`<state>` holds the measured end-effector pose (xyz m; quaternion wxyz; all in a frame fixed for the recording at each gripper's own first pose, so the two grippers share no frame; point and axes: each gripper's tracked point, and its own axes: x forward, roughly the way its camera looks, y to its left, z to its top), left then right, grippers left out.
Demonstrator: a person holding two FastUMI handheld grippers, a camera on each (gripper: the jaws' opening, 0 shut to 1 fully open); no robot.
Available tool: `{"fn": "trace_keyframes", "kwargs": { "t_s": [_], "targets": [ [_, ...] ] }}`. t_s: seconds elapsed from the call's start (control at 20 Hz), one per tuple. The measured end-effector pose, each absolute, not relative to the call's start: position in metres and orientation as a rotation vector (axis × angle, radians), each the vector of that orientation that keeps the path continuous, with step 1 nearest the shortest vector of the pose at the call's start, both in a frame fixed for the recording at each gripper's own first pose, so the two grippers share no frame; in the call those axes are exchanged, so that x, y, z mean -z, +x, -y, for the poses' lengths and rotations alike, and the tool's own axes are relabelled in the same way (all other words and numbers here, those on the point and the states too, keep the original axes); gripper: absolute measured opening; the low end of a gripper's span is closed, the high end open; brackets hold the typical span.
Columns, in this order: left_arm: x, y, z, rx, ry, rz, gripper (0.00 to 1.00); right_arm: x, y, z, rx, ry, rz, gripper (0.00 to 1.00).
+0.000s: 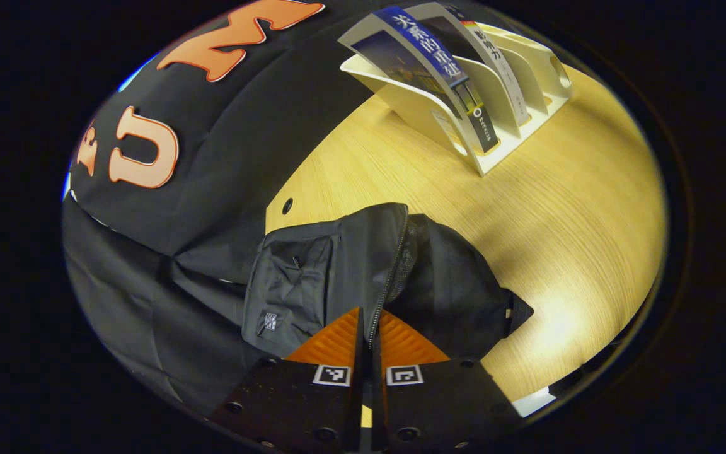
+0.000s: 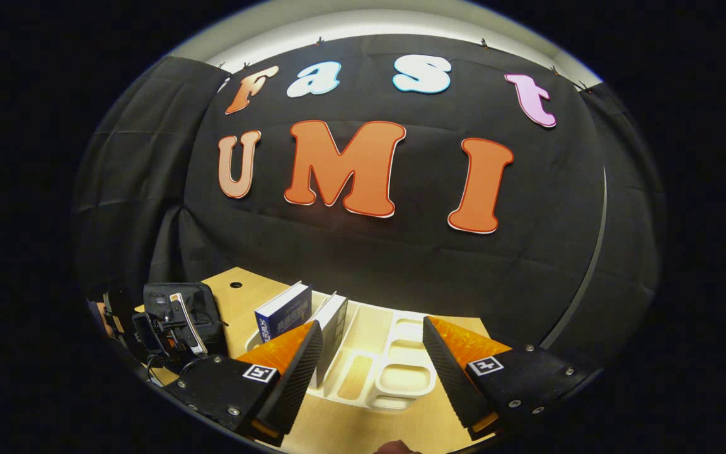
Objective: Open the schoolbag, grab two books from the bookshelf and put them into the schoolbag.
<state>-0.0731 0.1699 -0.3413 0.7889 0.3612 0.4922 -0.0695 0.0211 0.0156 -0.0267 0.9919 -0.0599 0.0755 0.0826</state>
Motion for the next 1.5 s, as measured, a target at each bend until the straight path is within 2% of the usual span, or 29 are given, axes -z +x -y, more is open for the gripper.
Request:
{"fn": "trace_keyframes", "kwargs": {
  "t_s": [0.3, 0.6, 0.75, 0.9, 1.05, 1.45, 1.5],
  "targets": [
    [0.311, -0.054, -0.189, 0.396, 0.623, -1.102, 0.06, 0.007, 0.046, -0.08, -0.076, -0.15, -0.206, 0.94],
    [0.272, -0.024, -0.228, 0.542, 0.547, -1.114, 0.06, -0.003, 0.079, -0.145, -0.067, -0.247, -0.282, 0.94],
    [0.253, -0.006, -0.245, 0.574, 0.5, -1.111, 0.06, 0.012, 0.089, -0.169, -0.115, -0.187, -0.419, 0.95],
    [0.234, 0.008, -0.253, 0.6, 0.461, -1.106, 0.06, 0.025, 0.103, -0.171, -0.112, -0.173, -0.537, 0.97],
    [0.218, 0.021, -0.257, 0.624, 0.464, -1.094, 0.06, 0.053, 0.109, -0.189, -0.212, -0.12, -0.722, 0.97],
    [0.212, 0.033, -0.26, 0.591, 0.488, -1.141, 0.06, 0.125, 0.13, -0.201, -0.302, -0.004, -1.14, 0.97],
    [0.214, 0.034, -0.258, 0.578, 0.481, -1.15, 0.06, 0.134, 0.132, -0.199, -0.281, -0.001, -1.19, 0.97]
  ]
}}
